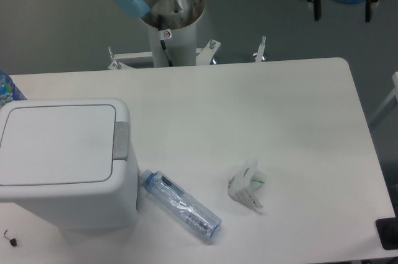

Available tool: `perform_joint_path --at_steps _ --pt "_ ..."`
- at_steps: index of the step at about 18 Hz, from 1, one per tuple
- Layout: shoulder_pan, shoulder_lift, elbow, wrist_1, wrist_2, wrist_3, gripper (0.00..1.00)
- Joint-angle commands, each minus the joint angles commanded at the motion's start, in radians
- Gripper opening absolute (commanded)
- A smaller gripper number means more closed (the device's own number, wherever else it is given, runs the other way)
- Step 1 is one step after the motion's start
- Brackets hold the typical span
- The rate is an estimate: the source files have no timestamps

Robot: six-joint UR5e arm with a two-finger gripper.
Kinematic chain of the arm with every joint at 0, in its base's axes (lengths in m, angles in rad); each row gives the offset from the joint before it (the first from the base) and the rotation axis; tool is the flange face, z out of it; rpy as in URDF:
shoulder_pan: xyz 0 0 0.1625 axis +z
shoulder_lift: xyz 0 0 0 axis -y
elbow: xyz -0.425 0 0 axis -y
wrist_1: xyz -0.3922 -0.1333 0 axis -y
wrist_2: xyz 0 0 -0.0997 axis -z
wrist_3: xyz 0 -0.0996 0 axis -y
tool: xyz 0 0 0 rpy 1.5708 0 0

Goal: Open the trash can
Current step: 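Move the gripper into view above the table, then move the open gripper toward the grey button on the trash can lid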

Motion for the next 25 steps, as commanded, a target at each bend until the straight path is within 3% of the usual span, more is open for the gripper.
perform_joint_path --at_steps 10,16,25 --pt "-0.041 0.000 0.003 0.000 -0.003 -0.075 1.00" --pt "-0.123 0.003 0.005 0.002 -0.002 -0.270 1.00" --pt "-0.248 -0.015 0.005 0.100 -0.002 -0.558 1.00"
